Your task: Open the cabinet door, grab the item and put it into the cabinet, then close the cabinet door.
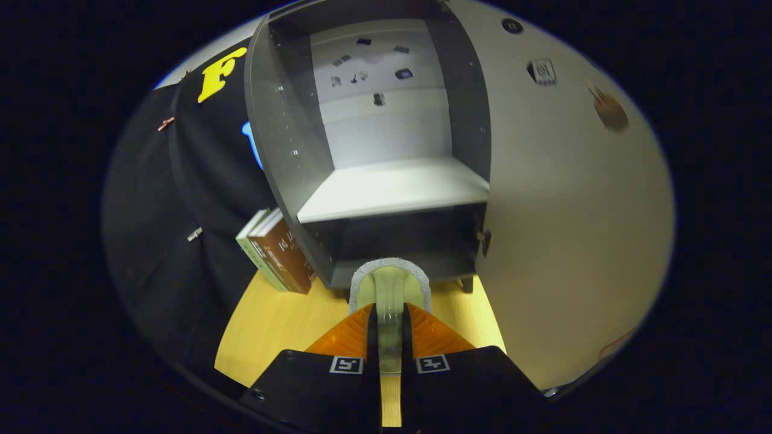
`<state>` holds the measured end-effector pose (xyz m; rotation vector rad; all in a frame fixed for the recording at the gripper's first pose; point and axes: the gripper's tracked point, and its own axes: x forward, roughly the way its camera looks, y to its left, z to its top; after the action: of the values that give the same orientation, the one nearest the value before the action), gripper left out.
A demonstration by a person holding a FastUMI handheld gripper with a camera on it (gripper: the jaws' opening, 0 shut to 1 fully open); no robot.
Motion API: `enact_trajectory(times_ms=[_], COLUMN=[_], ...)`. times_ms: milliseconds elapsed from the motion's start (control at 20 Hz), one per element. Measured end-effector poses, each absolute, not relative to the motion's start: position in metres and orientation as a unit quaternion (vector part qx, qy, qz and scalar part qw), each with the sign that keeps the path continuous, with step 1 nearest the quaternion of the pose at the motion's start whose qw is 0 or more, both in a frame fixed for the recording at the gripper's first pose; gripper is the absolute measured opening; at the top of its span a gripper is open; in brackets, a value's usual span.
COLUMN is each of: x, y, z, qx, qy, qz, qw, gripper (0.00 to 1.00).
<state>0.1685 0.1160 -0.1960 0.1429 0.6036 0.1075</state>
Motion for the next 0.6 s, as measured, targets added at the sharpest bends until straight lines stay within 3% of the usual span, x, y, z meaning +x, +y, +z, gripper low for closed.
enact_trajectory(times_ms=[250,600], x=[0.23,0.324], y=[0.123,0.115], z=[-0.13,-0.123], qx=[0.078,0.056], qy=[0.25,0.232], qz=[0.056,0.025], qw=[0.963,0.971], gripper=[0.17,0.17])
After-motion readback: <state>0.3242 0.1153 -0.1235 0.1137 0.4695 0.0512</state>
